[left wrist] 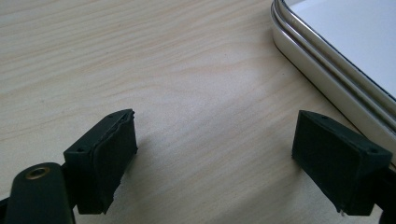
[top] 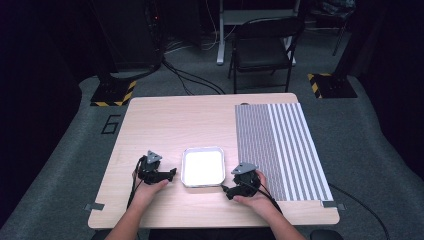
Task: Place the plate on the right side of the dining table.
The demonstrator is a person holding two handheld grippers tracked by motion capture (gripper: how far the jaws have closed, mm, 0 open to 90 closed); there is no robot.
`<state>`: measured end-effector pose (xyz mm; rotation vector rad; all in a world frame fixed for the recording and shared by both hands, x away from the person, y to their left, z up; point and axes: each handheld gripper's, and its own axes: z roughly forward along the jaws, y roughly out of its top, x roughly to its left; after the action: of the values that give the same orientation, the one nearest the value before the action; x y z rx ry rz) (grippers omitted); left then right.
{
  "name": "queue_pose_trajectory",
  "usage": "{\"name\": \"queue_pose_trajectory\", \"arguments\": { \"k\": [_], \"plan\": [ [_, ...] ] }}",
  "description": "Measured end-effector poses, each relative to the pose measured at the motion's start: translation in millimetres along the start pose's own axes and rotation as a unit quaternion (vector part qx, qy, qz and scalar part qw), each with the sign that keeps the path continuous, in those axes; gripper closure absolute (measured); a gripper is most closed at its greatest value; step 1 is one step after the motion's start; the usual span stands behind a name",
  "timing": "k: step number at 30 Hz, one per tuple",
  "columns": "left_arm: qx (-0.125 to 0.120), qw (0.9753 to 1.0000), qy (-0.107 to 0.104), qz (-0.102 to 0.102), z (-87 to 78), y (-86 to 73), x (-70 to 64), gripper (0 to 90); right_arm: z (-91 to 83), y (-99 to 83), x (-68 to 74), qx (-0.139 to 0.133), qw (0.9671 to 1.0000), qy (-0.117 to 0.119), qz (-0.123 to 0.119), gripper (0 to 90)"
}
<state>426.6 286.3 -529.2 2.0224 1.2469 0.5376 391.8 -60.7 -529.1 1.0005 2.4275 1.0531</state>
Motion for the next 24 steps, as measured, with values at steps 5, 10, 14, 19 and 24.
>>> {"name": "queue_pose_trajectory", "arguments": {
  "k": [5, 10, 14, 19, 24],
  "plan": [
    [-0.004, 1.0000, 0.006, -0.002, 1.2, 0.6, -0.4, 14.2, -0.1, 0.0, 0.0, 0.000, 1.0000, 0.000, 0.000, 11.5],
    [-0.004, 1.0000, 0.007, -0.004, 1.5, 0.8, -0.6, 14.3, 0.0, 0.0, 0.1, 0.000, 1.0000, 0.000, 0.000, 11.4],
    [-0.004, 1.0000, 0.007, -0.005, 1.5, 0.9, -0.6, 14.3, 0.0, 0.1, 0.7, 0.000, 1.0000, -0.001, 0.003, 11.5],
    [-0.006, 0.9999, 0.007, -0.007, 0.4, 0.8, -0.2, 17.6, -0.2, 0.1, 0.8, 0.000, 1.0000, -0.001, 0.004, 11.8],
    [0.001, 1.0000, 0.006, -0.006, -1.9, 2.5, -2.1, 25.8, -0.6, -0.1, 1.4, 0.000, 1.0000, -0.001, 0.005, 12.3]
  ]
}}
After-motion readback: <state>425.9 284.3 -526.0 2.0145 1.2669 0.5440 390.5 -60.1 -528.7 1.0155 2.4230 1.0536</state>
